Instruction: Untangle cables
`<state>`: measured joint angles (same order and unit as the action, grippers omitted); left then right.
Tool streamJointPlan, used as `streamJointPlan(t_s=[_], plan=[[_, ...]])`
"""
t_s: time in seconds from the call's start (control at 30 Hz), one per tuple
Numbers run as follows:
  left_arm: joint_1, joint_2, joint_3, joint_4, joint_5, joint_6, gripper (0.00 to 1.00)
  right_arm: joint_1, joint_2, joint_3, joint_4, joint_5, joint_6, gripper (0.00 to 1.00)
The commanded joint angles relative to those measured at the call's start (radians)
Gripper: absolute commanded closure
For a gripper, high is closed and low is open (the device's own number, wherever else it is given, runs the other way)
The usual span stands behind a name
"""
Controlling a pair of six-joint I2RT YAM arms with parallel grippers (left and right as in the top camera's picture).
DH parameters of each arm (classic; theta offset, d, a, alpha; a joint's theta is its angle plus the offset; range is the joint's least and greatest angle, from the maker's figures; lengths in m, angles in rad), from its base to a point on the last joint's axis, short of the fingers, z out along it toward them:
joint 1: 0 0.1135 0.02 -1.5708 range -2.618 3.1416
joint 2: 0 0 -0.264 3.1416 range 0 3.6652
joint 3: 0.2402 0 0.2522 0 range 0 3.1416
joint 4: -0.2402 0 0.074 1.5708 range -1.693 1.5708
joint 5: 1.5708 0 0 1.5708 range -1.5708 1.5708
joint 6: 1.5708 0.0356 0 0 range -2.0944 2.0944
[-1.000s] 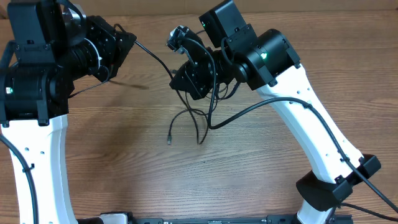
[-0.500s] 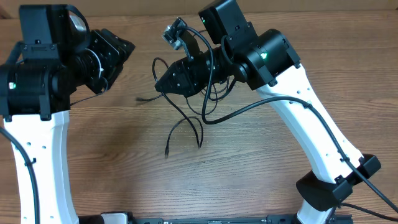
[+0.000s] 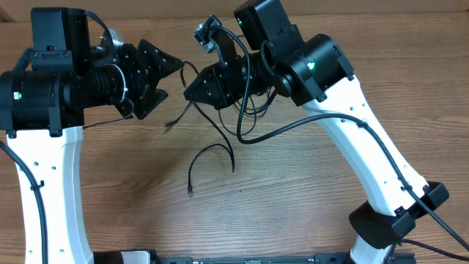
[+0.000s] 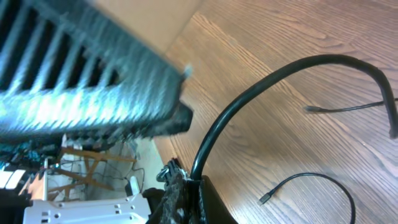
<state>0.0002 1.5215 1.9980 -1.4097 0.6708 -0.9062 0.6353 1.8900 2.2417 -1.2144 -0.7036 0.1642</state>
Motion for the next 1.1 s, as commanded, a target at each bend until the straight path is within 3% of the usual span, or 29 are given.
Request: streamJointPlan(t_s=[0.0, 0.23, 0.87, 1.07], plan=[[-0.001, -0.001, 0.001, 0.003, 0.079, -0.014, 0.33, 0.0, -0.002, 0.002, 0.015, 0.011, 0.023, 0.96], [-0.001, -0.001, 0.001, 0.002, 0.079, -0.014, 0.46, 0.0, -0.002, 0.002, 0.036, -0.042, 0.023, 0.96], [-0.001, 0.012, 0.001, 0.003, 0.029, -0.018, 0.57, 0.0, -0.002, 0.002, 0.041, -0.182, 0.022, 0.96], [-0.001, 0.012, 0.001, 0.003, 0.054, -0.018, 0.65, 0.0, -0.002, 0.002, 0.04, -0.181, 0.018, 0.96]])
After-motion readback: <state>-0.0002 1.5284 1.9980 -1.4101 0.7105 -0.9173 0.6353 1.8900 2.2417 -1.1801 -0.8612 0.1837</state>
